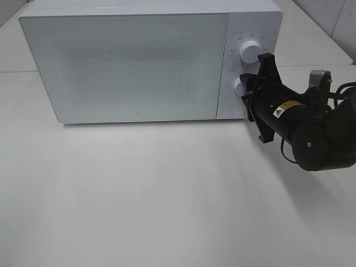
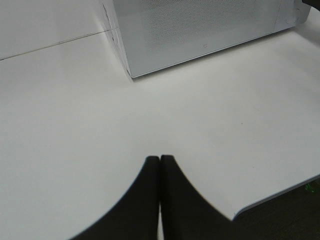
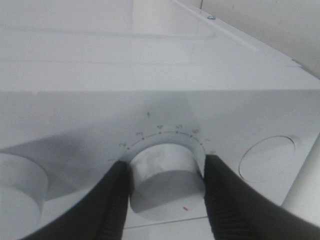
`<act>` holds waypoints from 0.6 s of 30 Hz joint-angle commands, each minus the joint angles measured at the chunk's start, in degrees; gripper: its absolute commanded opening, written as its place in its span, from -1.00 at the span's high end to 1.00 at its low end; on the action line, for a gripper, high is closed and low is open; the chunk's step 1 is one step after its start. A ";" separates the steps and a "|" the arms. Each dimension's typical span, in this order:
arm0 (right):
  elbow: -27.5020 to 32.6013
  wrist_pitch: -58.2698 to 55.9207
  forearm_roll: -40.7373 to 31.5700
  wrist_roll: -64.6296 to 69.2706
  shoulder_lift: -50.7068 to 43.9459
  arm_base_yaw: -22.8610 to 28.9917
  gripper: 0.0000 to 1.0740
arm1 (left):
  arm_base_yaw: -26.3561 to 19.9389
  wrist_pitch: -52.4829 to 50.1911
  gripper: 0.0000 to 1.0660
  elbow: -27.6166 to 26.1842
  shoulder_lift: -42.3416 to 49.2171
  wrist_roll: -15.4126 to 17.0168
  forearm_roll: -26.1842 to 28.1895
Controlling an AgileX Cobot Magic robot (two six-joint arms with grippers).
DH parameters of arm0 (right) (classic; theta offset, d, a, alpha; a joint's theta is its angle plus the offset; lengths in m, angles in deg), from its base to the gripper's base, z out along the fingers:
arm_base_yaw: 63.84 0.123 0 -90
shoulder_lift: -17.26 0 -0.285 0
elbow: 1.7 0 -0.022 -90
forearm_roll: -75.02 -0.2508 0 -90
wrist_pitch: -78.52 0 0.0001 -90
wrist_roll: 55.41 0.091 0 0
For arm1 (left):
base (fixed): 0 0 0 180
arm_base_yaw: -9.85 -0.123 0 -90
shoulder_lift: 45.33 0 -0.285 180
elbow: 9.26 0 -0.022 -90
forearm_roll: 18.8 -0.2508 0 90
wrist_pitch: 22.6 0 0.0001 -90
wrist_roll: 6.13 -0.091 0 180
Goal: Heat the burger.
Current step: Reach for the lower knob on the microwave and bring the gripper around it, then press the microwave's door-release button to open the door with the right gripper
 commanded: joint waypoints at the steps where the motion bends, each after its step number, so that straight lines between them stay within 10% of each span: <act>1: -2.01 9.22 -1.83 1.32 -1.03 -0.86 0.65 | -0.06 -0.74 0.99 0.11 1.09 0.34 0.00; 9: -2.01 9.22 -1.89 1.55 -1.26 -0.86 -0.20 | -0.06 -0.74 0.99 0.11 1.09 0.34 0.00; 18: -1.89 8.65 2.69 1.55 -2.86 -0.86 -0.26 | -0.06 -0.74 0.99 0.11 1.09 0.34 0.00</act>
